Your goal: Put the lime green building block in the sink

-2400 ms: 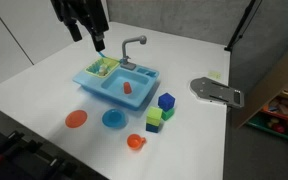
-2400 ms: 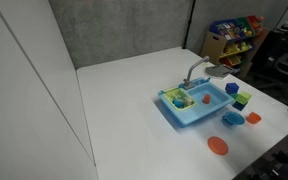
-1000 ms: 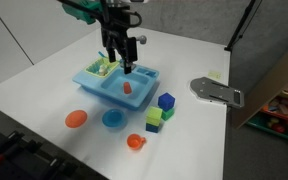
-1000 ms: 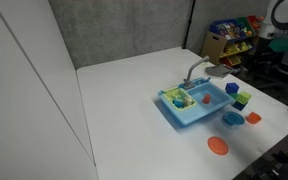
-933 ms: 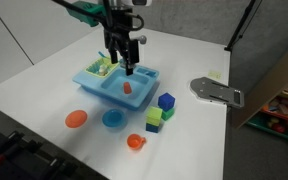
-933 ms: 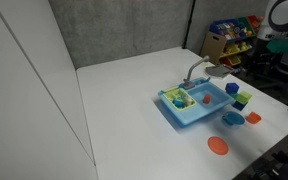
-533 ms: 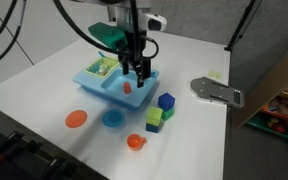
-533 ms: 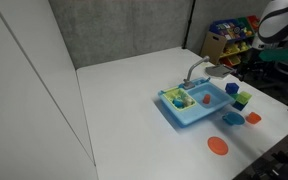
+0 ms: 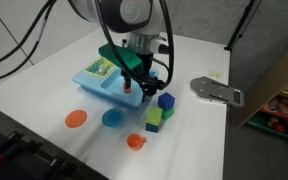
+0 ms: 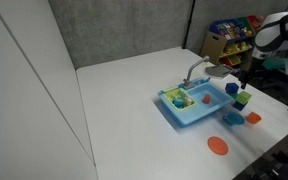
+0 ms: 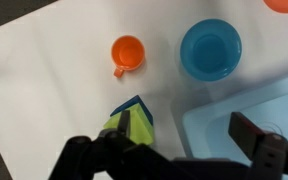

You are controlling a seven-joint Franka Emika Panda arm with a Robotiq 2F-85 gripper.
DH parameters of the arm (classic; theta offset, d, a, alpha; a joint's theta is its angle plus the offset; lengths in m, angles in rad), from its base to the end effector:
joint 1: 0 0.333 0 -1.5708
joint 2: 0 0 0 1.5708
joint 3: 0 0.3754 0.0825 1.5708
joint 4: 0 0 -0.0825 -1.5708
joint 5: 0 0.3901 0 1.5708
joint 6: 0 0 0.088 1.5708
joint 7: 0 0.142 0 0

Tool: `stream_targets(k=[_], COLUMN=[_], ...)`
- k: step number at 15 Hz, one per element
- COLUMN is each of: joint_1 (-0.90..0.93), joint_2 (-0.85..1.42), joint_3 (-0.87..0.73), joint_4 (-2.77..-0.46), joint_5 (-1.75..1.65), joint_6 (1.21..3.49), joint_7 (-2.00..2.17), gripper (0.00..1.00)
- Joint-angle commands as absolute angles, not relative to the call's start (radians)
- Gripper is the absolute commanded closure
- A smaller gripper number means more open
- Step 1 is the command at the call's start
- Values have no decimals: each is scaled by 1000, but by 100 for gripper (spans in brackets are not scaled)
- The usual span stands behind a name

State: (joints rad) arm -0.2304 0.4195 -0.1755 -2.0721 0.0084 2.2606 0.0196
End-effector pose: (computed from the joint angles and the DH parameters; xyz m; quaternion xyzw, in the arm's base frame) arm 0.5370 -0.2290 0.2268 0.9708 -0.2093 -0.1163 0.0112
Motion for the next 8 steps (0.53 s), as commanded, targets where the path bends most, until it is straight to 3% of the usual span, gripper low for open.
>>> stream_targets(k=[1, 8], joint_1=[-226, -250], joint_2=[420, 454], joint_3=[-179, -177], joint_4=[-2070, -2058], joint_5=[10, 16], joint_6=[2258, 2293], joint_7=[18, -42], gripper=[0, 0])
